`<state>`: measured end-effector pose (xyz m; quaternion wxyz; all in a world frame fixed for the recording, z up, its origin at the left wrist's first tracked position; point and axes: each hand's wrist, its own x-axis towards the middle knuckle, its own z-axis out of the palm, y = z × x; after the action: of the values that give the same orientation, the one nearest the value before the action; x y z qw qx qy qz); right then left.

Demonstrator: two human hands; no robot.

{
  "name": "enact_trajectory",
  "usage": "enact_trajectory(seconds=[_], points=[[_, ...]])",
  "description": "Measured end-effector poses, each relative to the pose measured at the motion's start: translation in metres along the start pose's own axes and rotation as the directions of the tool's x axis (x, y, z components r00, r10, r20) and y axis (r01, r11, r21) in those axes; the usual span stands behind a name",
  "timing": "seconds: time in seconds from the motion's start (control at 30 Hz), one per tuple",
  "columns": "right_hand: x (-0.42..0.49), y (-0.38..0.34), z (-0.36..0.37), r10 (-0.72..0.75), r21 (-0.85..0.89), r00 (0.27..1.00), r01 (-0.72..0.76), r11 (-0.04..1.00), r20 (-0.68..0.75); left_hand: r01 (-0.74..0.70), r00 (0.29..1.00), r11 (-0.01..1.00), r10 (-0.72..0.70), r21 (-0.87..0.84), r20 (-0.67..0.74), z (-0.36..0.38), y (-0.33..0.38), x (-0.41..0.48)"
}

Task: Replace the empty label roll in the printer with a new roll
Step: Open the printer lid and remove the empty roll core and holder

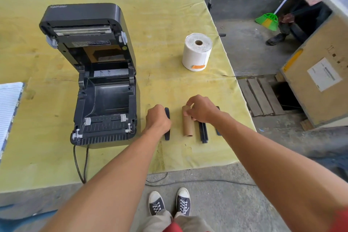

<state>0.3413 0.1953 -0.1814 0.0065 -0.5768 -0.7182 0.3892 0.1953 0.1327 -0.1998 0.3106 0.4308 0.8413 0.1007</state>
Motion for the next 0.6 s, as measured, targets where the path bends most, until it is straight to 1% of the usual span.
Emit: enact_trajectory(seconds=[0.1,0.17,0.23,0.37,0.6], points=[[0.003,-0.001,0.001,0.001,-0.051,1.000,-0.001,0.999,0.003,-0.021,0.997,0.998,0.026,0.064,-0.069,0.003,-0.007,0.000],[0.004,0.000,0.002,0.005,-0.063,1.000,-0.005,0.998,-0.001,-0.077,0.990,0.980,0.098,0.184,-0.106,0.006,-0.011,-0.001],[0.004,0.000,0.004,0.010,-0.073,1.000,-0.010,0.997,-0.008,-0.095,0.986,0.976,0.119,0.196,-0.117,0.009,-0.012,0.003],[0.004,-0.004,0.004,0.025,-0.082,1.000,-0.026,0.996,-0.010,-0.057,0.995,0.988,0.068,0.142,-0.073,0.009,-0.011,0.005],[0.000,-0.008,0.006,0.077,-0.068,0.994,-0.082,0.994,-0.076,-0.060,0.998,0.983,0.062,0.173,-0.006,-0.006,-0.009,0.004]])
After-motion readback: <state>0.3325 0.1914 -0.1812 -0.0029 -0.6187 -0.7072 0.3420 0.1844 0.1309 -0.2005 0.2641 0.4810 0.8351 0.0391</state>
